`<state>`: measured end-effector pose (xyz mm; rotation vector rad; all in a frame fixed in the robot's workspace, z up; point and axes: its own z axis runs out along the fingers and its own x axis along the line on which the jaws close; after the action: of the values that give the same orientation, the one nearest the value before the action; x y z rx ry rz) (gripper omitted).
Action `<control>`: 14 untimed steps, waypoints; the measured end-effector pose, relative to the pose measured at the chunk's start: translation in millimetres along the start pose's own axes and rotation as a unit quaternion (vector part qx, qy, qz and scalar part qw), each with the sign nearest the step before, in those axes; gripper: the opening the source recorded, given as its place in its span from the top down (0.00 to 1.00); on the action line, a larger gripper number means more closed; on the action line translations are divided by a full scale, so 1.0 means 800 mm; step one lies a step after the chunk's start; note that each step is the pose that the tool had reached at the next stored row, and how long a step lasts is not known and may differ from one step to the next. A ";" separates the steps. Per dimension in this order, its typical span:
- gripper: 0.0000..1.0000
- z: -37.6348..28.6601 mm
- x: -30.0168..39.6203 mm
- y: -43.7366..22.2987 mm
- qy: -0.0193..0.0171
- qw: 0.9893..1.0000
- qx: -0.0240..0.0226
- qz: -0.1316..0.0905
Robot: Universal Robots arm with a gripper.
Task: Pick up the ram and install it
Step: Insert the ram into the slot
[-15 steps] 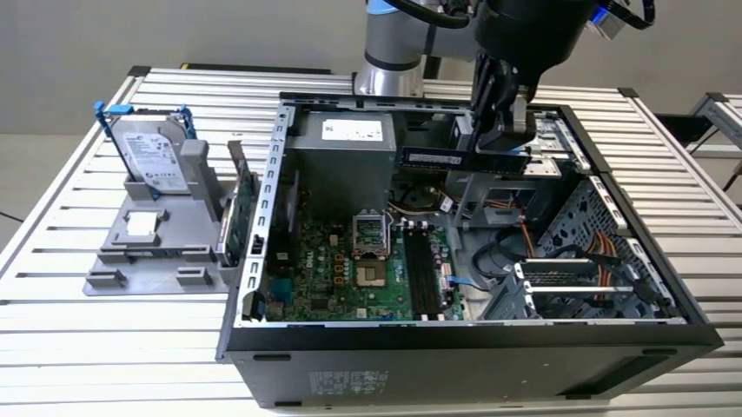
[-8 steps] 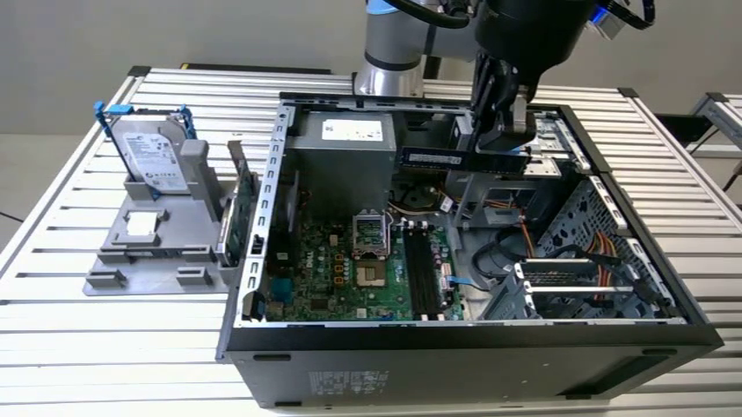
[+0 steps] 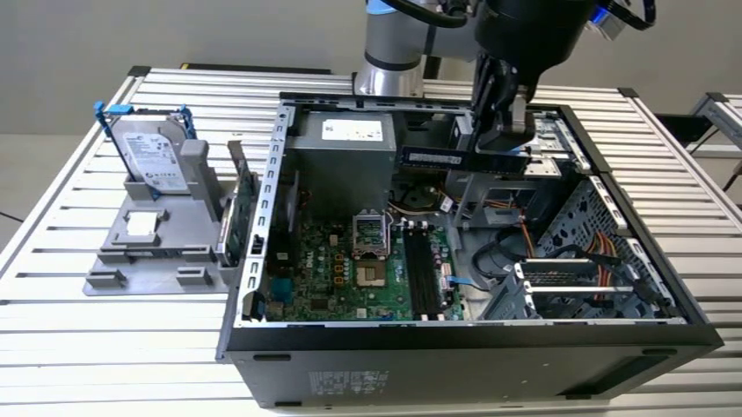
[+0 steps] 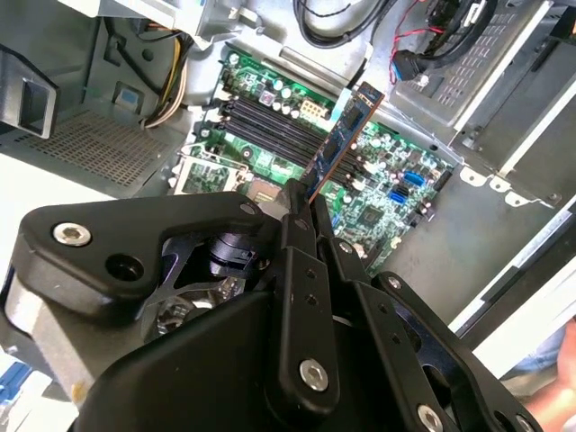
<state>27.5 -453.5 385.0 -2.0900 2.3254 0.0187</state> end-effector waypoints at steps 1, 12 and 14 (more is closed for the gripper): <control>1.00 0.0000 0.0000 0.0001 0.000 1.000 0.000 0.004; 1.00 0.0000 0.0000 0.0002 0.000 1.000 0.000 0.019; 1.00 0.0001 0.0000 0.0003 0.000 1.000 0.000 0.025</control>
<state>27.3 -453.6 384.9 -2.0316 2.3760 0.0183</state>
